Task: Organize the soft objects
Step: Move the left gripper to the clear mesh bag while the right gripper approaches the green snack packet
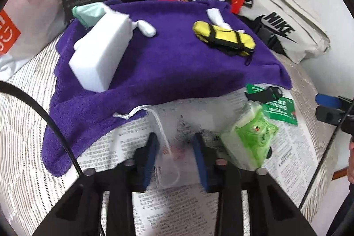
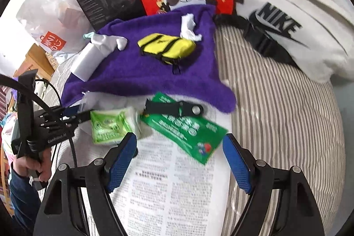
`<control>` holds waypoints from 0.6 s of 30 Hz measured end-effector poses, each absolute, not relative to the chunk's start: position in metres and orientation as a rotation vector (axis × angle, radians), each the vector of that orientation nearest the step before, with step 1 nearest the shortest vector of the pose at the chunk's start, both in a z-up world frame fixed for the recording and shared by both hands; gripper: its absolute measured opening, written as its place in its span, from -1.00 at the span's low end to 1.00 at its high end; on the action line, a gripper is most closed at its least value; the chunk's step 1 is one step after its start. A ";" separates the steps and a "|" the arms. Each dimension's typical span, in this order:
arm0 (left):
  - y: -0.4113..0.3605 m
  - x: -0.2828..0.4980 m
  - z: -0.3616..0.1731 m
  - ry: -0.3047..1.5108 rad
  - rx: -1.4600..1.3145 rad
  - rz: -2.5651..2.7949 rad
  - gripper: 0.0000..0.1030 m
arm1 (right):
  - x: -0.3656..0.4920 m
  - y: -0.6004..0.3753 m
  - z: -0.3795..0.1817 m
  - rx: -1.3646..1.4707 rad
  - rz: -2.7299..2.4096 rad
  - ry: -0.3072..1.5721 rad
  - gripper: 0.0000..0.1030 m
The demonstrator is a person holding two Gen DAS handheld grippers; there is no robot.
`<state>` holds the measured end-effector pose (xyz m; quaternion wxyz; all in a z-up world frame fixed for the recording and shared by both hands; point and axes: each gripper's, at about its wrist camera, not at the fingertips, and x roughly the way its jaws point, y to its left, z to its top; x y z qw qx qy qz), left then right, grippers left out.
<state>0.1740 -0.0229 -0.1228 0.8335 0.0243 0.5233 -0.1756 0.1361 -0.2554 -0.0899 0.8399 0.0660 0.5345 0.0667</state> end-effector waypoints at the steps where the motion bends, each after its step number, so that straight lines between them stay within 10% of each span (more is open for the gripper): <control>1: -0.023 0.172 -0.122 1.104 0.047 -0.384 -0.61 | 0.134 -0.257 -0.091 0.146 0.138 1.132 0.55; 18: 0.056 0.135 -0.110 1.074 -0.051 -0.268 -0.89 | 0.129 -0.250 -0.104 0.165 0.156 1.165 0.55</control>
